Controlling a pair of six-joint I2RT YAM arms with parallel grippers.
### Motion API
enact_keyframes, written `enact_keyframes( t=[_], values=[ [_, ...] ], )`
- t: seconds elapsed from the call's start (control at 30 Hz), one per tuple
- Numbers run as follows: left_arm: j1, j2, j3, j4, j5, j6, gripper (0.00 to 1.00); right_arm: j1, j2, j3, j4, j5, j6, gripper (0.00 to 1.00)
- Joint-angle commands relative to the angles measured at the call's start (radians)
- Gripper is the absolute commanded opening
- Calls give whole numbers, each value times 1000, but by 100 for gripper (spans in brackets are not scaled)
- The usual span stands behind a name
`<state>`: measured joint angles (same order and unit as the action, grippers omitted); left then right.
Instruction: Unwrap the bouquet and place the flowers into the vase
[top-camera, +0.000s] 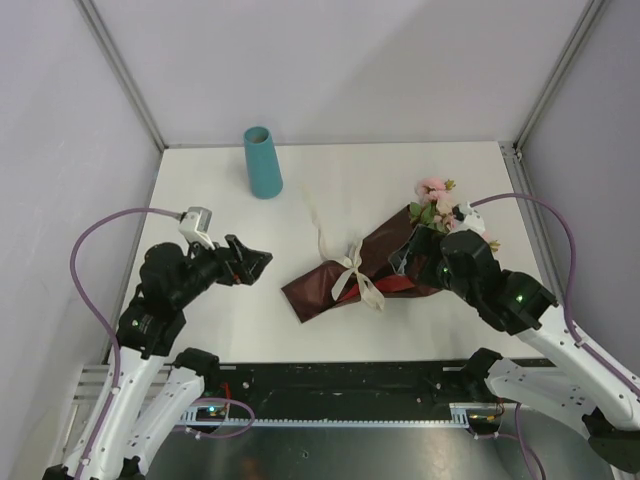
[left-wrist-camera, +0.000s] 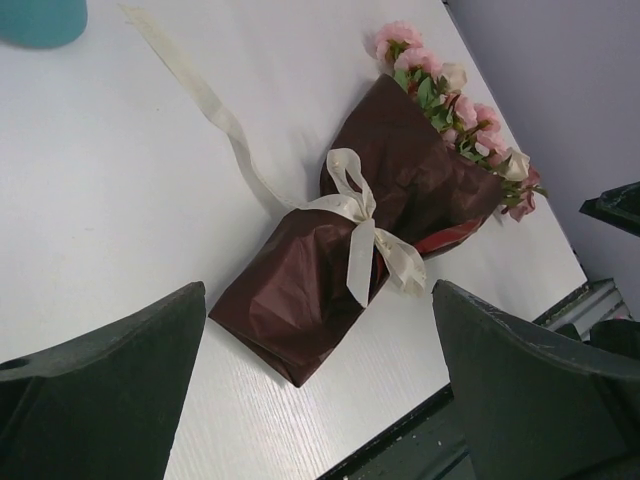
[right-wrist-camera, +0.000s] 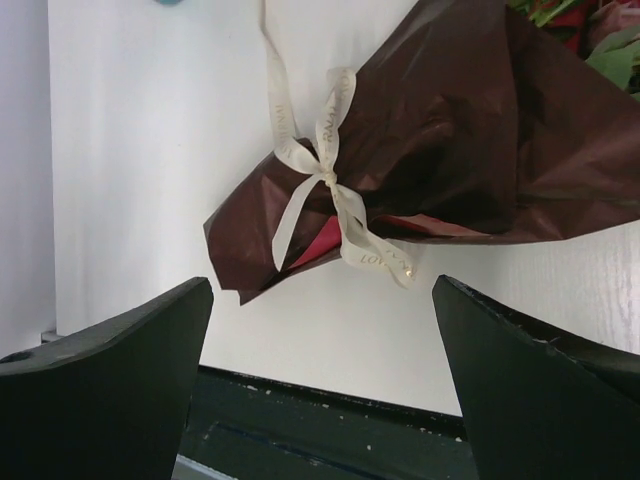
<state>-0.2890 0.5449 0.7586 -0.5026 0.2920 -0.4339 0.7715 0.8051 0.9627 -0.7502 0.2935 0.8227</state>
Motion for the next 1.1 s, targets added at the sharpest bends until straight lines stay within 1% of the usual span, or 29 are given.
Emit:
enact_keyframes(
  t=[0.0,0.1,0.33,0.53,0.63,0.67,0.77,0.97,1.03,1.07],
  values=[
    [-4,31,5,22,-17,-25,100,4,-33,1,-8,77,-7,99],
    [-4,75,18,26,5,-31,100,-1,-55,0,-15,92,3,99],
    [-4,140,76,38,6,-45,100,-4,-79,-13,-19,89,5,99],
    [-4,126,30,93,-32,-59,100,-5,-64,-75,36,162,-22,99],
    [-4,184,17,96,23,-57,100,-12,-30,-114,66,171,-38,99],
    [-4,202,14,96,57,-59,99,-14,-20,-124,91,154,-50,99],
    [-5,250,-6,121,143,-83,96,-19,25,-174,193,13,-124,96],
    [-15,319,-81,138,110,-138,92,-16,146,-252,388,-157,-155,87],
    [-19,350,-106,144,113,-153,89,-13,199,-255,449,-214,-169,81],
    [-20,365,-121,148,110,-162,88,-8,226,-255,486,-237,-174,75]
  ],
)
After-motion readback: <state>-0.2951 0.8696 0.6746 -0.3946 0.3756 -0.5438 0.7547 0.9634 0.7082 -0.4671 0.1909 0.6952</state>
